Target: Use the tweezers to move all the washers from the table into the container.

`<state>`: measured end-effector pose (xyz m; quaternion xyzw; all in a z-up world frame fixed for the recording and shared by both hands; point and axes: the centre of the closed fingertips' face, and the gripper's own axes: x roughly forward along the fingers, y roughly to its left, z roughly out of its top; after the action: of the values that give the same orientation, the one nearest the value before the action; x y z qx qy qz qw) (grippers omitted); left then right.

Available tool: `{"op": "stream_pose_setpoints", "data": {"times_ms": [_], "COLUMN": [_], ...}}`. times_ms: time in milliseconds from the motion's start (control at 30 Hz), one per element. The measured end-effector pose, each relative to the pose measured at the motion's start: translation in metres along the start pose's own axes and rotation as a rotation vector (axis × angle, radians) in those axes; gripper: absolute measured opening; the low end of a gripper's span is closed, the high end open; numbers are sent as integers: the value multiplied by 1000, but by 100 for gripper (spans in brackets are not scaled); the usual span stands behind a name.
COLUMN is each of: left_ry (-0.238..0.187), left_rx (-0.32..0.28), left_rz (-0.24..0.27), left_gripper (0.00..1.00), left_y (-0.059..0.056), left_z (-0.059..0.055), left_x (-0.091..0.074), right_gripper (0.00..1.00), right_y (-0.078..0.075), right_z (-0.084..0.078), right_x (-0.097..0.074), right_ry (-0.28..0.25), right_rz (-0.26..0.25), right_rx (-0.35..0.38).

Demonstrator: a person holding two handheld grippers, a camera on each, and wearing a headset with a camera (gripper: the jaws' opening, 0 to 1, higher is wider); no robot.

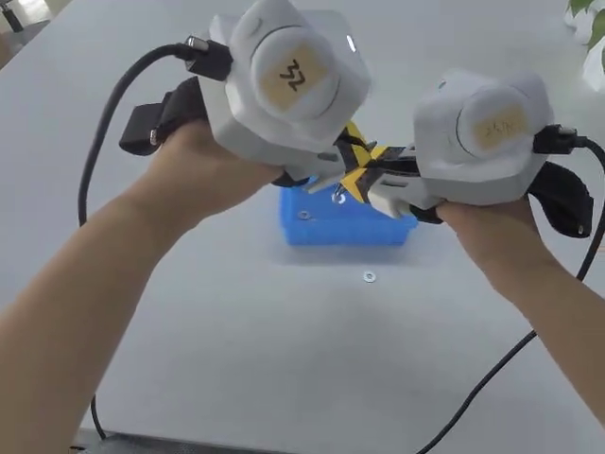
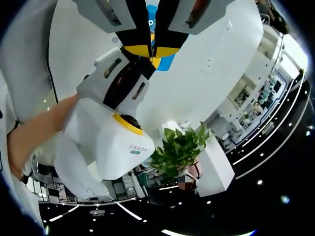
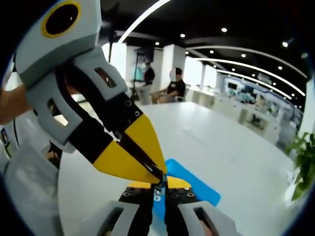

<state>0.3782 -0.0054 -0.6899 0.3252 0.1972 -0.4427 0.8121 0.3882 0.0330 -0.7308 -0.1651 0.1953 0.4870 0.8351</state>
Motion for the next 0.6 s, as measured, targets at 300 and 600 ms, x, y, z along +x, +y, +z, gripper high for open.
{"op": "stream_pose_setpoints", "data": {"times_ms": [300,600], "left_ry": [15,42], "left_rx": [-16,-20], "left_rz": [-3,-21], "left_gripper": [0,0], "left_y": [3,5], "left_z": [-11,-21], "left_x": [14,28], "right_gripper": [4,4], "right_y": [-6,-11], "right_z": [-12,-24], "right_x": [12,23], "right_ry": [26,41], "right_rz": [10,28], "right_rx": [-5,24]}}
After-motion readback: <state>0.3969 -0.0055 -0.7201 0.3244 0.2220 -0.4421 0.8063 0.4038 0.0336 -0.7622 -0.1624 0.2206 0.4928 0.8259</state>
